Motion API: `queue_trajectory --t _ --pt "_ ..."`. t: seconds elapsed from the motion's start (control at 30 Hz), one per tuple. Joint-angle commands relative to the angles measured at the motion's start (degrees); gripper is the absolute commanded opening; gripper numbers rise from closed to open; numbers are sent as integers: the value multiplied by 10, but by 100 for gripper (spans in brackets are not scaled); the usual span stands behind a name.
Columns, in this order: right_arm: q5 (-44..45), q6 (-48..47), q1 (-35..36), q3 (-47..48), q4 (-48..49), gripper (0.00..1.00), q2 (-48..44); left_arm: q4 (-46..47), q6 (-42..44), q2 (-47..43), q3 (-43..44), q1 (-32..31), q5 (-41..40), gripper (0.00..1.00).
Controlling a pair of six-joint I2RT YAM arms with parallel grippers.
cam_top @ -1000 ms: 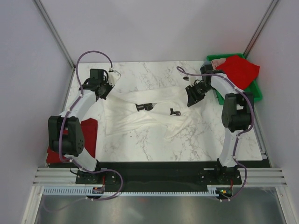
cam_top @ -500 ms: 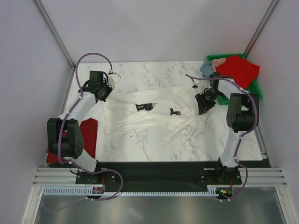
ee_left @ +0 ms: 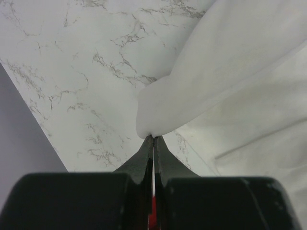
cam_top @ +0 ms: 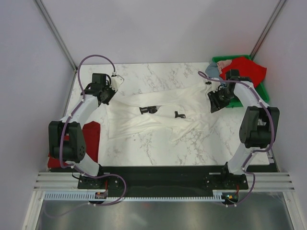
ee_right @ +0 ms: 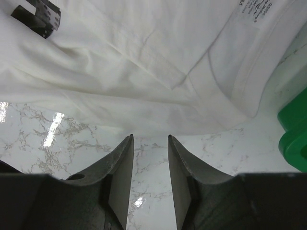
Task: Fold and stack the t-shirts
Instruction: Flatten the tshirt out
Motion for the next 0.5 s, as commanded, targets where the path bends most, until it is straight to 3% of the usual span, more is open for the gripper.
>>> queue_trajectory --t 0.0,0.47 --pt "-36 6 2 34 2 43 31 13 -20 -7 -6 -2 17 2" --pt "-45 40 2 125 7 47 155 -7 -21 -28 -27 -3 9 2"
